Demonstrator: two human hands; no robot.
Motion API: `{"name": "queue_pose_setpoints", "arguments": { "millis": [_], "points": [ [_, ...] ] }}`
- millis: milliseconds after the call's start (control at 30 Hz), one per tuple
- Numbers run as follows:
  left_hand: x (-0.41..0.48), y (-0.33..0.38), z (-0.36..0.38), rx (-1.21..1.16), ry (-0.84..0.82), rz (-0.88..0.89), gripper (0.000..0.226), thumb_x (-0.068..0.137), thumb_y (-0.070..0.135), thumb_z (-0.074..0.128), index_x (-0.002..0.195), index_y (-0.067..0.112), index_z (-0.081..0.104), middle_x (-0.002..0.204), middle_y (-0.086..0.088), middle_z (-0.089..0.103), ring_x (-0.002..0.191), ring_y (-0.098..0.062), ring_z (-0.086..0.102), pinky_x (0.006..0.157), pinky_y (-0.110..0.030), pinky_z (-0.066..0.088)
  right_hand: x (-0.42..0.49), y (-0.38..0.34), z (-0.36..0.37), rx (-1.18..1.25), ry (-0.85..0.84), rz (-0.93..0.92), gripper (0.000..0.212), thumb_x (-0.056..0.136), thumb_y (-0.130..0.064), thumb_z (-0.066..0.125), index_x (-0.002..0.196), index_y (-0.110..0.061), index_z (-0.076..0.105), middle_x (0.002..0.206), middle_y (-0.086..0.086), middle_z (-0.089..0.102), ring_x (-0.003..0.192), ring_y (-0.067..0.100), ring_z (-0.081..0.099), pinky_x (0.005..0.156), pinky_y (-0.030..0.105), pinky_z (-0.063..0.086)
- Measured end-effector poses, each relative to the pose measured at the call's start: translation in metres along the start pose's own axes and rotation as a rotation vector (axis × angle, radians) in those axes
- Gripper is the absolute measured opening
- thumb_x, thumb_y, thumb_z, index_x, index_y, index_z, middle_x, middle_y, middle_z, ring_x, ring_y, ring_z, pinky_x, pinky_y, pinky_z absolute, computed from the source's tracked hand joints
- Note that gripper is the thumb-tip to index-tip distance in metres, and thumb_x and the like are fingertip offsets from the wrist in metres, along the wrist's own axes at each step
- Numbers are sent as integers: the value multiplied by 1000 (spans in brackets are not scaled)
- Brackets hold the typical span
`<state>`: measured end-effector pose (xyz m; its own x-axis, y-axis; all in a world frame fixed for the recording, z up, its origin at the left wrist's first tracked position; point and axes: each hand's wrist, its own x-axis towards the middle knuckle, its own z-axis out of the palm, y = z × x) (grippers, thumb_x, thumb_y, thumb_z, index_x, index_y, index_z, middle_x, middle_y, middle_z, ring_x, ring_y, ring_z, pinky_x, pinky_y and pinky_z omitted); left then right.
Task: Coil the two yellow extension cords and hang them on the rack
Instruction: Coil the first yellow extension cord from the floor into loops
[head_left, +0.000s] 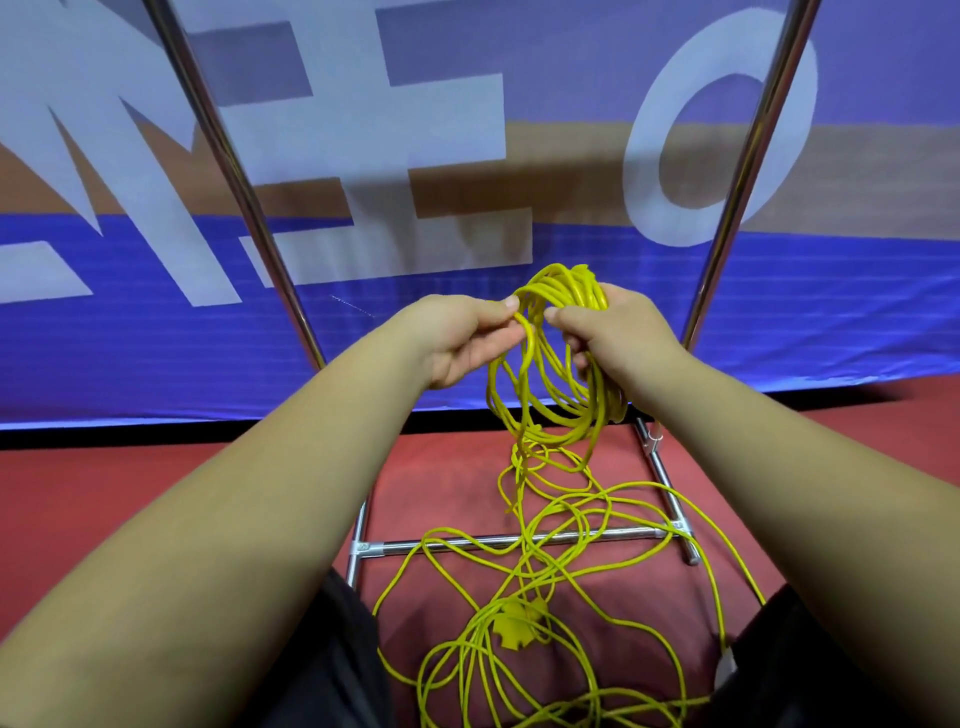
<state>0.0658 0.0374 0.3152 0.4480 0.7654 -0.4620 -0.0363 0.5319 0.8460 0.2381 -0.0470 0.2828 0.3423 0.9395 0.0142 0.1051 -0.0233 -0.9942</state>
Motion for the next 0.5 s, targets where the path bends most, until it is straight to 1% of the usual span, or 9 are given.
{"name": "queue_pose_setpoints", "arguments": {
  "millis": [33,100,167,233,300,367,400,433,500],
  "points": [
    [1,1,2,-94,-6,-2,7,99,2,64,96,-4,68,95,-12,68,87,-17,70,63,-23,63,-1,2,1,-10,-23,-4,16,93,-20,74,84,-16,62,65,4,61,54,19,56,56,33,49],
    [1,1,5,-219,1,-2,7,99,-2,62,98,-7,65,96,-15,67,87,-20,69,60,-25,63,-2,7,4,-3,-72,-2,9,95,-19,74,92,-15,67,75,5,70,67,22,68,62,35,54],
    [3,1,4,-315,21,-14,6,99,-3,61,99,-8,65,99,-16,66,88,-24,70,57,-27,63,-3,10,6,41,-128,24,10,97,-19,73,105,-15,70,92,5,80,87,29,79,71,39,58],
    [4,3,2,-398,47,-17,8,100,-3,61,98,-10,64,95,-17,66,89,-28,70,54,-29,63,-2,12,6,97,-184,58,17,99,-17,71,116,-16,69,104,8,81,102,34,78,84,45,59],
    [8,5,-1,-456,73,-13,9,100,-3,60,96,-10,63,95,-18,66,101,-30,70,52,-31,62,-4,12,7,136,-245,80,23,99,-17,70,123,-17,68,112,10,81,112,33,76,96,47,56],
    [11,7,-4,-496,92,-20,8,100,-3,60,97,-11,63,103,-18,66,118,-32,67,50,-32,62,-6,14,11,172,-278,96,31,97,-18,73,128,-16,66,118,13,79,116,31,74,97,44,54],
    [12,8,-4,-510,96,-22,7,100,-4,60,98,-11,62,108,-18,65,120,-33,65,49,-33,61,-5,15,13,187,-279,102,34,98,-17,72,131,-15,65,120,13,78,117,32,74,96,43,55],
    [13,9,-4,-522,98,-24,7,99,-5,60,98,-11,62,110,-19,63,117,-34,66,50,-35,62,-5,16,15,205,-280,106,35,100,-16,71,134,-14,63,121,14,78,118,34,73,97,44,55],
    [12,9,-3,-529,94,-24,6,99,-6,60,96,-10,62,103,-20,61,100,-34,67,58,-38,64,-4,20,18,230,-287,100,38,100,-17,72,136,-12,63,124,18,76,119,43,71,105,53,55]
  ]
}}
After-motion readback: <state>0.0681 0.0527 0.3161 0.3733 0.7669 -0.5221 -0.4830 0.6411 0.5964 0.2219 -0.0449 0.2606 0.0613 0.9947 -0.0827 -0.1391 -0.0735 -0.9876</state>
